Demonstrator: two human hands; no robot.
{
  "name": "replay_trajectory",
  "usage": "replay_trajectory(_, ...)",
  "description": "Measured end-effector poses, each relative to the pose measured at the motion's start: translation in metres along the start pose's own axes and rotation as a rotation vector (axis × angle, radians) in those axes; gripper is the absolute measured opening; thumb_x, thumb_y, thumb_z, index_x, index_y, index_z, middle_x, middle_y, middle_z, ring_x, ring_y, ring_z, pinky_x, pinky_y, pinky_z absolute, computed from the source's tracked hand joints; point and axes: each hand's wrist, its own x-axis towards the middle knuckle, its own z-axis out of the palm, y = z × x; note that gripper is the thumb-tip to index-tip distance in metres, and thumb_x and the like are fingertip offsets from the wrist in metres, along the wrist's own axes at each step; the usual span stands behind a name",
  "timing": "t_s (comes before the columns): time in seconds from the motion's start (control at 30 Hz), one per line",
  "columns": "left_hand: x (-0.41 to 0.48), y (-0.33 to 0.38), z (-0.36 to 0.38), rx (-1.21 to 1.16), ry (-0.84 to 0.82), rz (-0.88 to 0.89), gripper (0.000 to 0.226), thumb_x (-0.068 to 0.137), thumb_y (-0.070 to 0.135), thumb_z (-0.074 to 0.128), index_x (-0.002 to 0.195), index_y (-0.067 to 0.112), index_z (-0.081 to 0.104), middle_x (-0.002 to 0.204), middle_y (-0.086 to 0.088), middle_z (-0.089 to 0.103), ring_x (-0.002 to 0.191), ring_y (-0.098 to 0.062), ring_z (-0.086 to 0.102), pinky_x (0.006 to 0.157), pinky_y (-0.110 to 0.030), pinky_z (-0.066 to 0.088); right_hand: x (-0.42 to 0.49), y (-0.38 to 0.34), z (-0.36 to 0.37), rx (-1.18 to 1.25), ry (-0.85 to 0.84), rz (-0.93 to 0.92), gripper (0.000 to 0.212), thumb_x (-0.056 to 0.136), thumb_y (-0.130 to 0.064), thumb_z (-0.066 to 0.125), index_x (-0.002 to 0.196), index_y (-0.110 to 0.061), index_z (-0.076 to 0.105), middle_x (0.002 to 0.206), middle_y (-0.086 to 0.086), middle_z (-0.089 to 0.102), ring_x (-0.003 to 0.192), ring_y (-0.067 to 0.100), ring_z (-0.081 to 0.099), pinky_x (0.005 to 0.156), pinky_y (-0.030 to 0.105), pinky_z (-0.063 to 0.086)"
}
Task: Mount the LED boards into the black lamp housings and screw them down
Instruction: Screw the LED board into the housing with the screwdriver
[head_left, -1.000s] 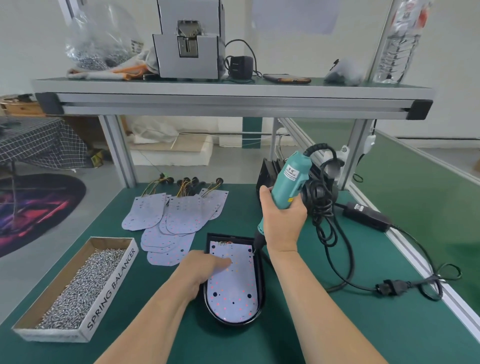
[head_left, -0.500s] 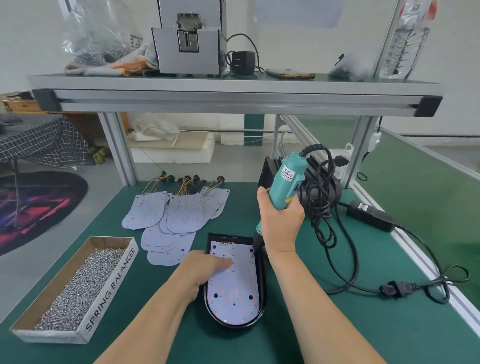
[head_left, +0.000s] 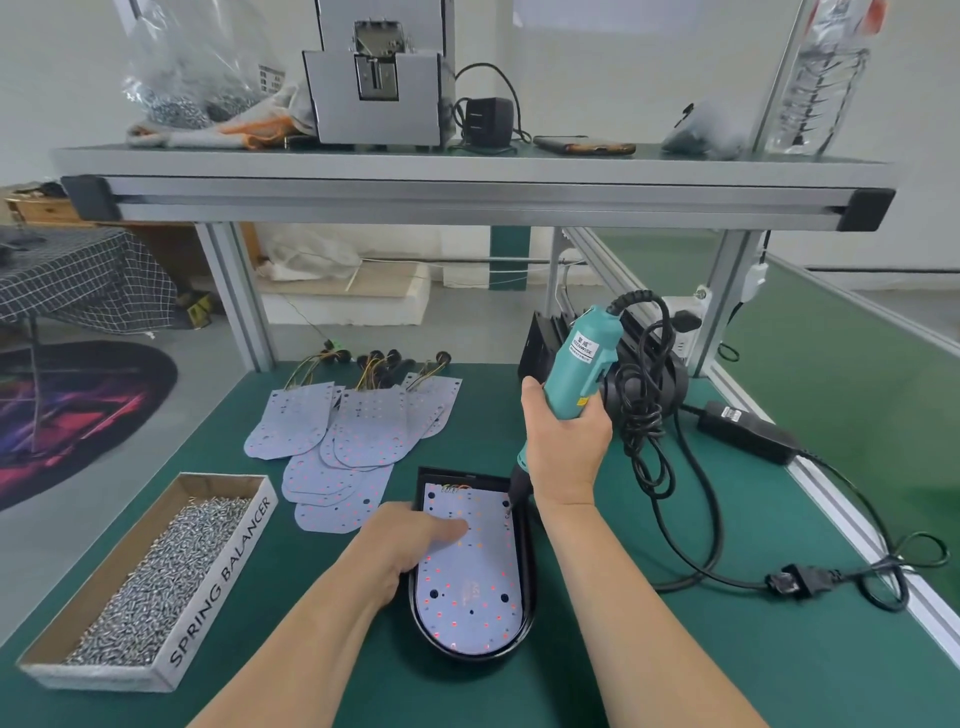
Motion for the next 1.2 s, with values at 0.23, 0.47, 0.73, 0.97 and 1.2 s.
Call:
replay_trajectory(0.23,0.001,0.001,0.001,0.041,0.02,-0.006,0.021,0.077,0.025,0.084,0.09,0.013,0.072,0.09,0.0,0.075,0.082,-0.014,0.069,0.062,-0.023,0.046,-0.006,-0.001,0.0,0.033,-0.028,0.04,0.029,0.077,-0.025,0.077,0.069,-0.017,0.05,0.052,-0.015,0.05,0.047,0.006,0.044,0.046,0.02,0.043)
replay_trajectory(0.47,-0.007,0.005,0.001,-0.012,0.017,-0.012,0.011,0.079,0.017,0.083,0.082,0.012,0.073,0.073,0.002,0.077,0.057,-0.007,0.07,0.047,-0.016,0.046,-0.007,-0.028,-0.019,0.25,-0.297,0.105,0.01,0.078,-0.01,0.075,0.076,-0.014,0.065,0.066,0.001,0.057,0.057,0.015,0.051,0.058,0.022,0.047)
replay_trajectory(0.73,-0.023,0.005,-0.003,0.038,0.078,-0.005,0.038,0.081,0.046,0.078,0.089,0.011,0.067,0.083,0.0,0.074,0.067,-0.01,0.067,0.047,-0.013,0.044,-0.02,-0.046,-0.033,0.282,0.068,0.147,0.021,0.081,-0.02,0.08,0.076,-0.021,0.06,0.059,-0.006,0.059,0.052,0.01,0.054,0.055,0.02,0.048)
replay_trajectory(0.97,-0.027,-0.01,-0.023,-0.342,0.122,-0.06,0.027,0.089,-0.011,0.041,0.071,0.008,0.046,0.064,-0.007,0.041,0.055,-0.016,0.035,0.052,-0.025,0.031,-0.04,-0.049,-0.051,0.31,0.239,0.194,0.026,0.082,-0.029,0.081,0.081,-0.022,0.055,0.061,-0.007,0.06,0.055,0.009,0.055,0.056,0.02,0.048)
replay_trajectory(1.2,-0.059,-0.024,-0.029,-0.764,-0.04,-0.014,0.029,0.092,-0.027,0.03,0.097,-0.013,0.055,0.098,-0.028,0.06,0.088,-0.028,0.065,0.067,-0.031,0.058,-0.065,-0.067,-0.058,0.358,0.252,0.163,0.017,0.085,-0.027,0.073,0.084,-0.022,0.056,0.059,-0.009,0.057,0.057,0.01,0.053,0.057,0.024,0.047)
